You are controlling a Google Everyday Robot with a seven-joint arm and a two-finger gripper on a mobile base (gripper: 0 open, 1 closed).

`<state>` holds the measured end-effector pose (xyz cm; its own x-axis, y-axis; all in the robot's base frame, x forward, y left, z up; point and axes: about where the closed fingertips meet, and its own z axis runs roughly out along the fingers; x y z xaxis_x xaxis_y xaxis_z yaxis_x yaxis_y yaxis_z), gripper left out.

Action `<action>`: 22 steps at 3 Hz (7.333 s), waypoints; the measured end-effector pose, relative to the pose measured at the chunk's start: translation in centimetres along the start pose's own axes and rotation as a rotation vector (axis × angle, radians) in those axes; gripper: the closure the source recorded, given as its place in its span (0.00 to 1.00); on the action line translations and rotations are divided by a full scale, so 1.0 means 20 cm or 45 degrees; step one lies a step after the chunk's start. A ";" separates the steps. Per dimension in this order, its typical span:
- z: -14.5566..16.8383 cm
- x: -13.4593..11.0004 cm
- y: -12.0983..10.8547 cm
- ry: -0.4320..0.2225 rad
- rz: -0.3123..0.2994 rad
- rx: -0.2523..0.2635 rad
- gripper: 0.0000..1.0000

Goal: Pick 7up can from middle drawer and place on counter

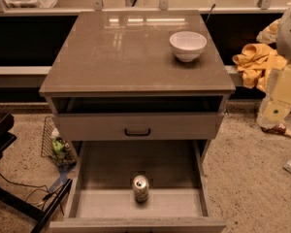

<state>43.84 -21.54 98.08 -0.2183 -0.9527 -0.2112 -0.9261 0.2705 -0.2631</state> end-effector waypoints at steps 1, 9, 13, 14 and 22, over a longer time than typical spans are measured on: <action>0.00 0.00 0.00 0.000 0.000 0.000 0.00; 1.18 0.27 0.65 -1.197 0.178 -0.047 0.00; 2.20 -0.01 0.54 -1.288 0.195 -0.150 0.00; 2.32 -0.12 0.56 -1.332 0.174 -0.202 0.00; 2.87 -0.59 0.81 -1.430 0.021 -0.409 0.75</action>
Offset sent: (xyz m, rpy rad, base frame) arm -0.0004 0.0051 -0.0366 0.2231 -0.0096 0.0208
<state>49.01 2.08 42.29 0.0148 -0.2482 -0.9686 -0.9961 0.0811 -0.0360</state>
